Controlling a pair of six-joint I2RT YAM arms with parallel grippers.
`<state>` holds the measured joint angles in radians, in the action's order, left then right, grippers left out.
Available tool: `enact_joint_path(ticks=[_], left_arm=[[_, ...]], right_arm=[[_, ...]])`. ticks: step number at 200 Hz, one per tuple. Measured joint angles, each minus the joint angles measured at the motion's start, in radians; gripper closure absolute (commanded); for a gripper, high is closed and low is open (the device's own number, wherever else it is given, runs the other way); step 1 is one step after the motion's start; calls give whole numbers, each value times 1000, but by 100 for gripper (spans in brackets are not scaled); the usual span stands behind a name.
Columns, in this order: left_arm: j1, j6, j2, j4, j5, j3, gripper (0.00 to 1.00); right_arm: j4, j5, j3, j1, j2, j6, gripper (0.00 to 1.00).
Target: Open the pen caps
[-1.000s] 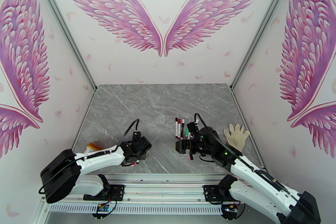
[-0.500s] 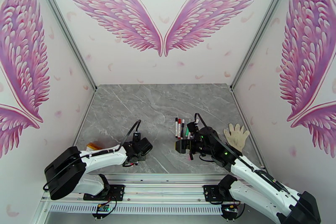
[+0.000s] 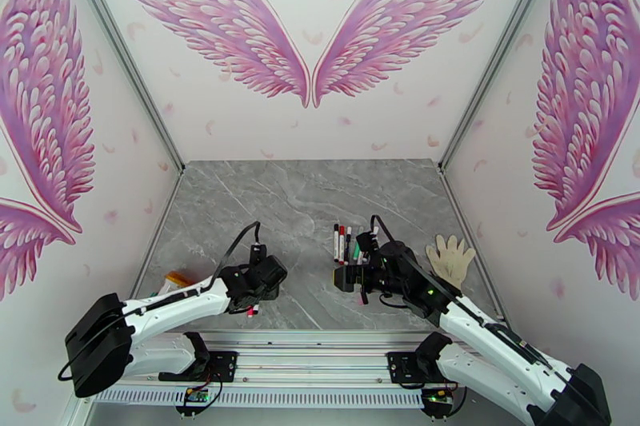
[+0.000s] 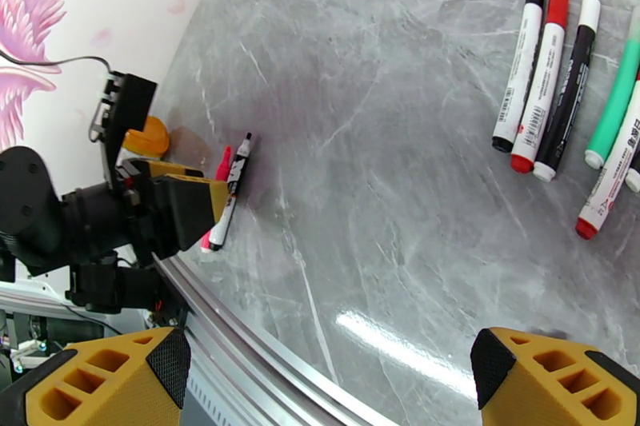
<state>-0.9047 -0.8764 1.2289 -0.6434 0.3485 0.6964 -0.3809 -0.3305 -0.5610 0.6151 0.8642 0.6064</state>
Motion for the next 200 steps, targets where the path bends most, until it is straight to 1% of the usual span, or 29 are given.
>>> enact_joint_path(ticks=[9, 18, 28, 33, 40, 43, 46, 50, 69, 98, 130, 147, 200], left_arm=[[2, 18, -19, 3, -10, 11, 31], [2, 34, -38, 9, -24, 18, 28], [6, 48, -59, 21, -41, 20, 22], [8, 62, -70, 29, -51, 21, 18], [10, 76, -88, 38, -69, 21, 7], [11, 96, -95, 42, -76, 21, 4], [13, 88, -102, 48, -80, 22, 2], [14, 111, -111, 54, -92, 22, 1], [23, 142, -156, 95, -135, 23, 1], [40, 187, -221, 162, -208, 23, 1], [54, 217, -254, 213, -273, 23, 1], [57, 227, -261, 230, -293, 23, 1], [83, 246, -277, 270, -327, 20, 1]], right_arm=[[-16, 12, -8, 2, 0, -3, 8], [-32, 24, -21, 2, 2, -1, 12], [-47, 41, -35, 2, 7, -2, 16], [-53, 51, -42, 2, 12, 0, 18], [-65, 66, -53, 2, 21, -2, 21], [-72, 72, -60, 2, 26, -6, 23], [-79, 78, -66, 2, 30, -2, 24], [-86, 86, -73, 1, 37, -7, 26], [-119, 119, -113, 0, 80, -7, 33], [-158, 146, -166, -23, 172, -5, 37], [-185, 165, -207, -63, 273, -9, 43], [-196, 168, -230, -93, 325, -13, 50], [-211, 170, -284, -192, 436, -65, 59]])
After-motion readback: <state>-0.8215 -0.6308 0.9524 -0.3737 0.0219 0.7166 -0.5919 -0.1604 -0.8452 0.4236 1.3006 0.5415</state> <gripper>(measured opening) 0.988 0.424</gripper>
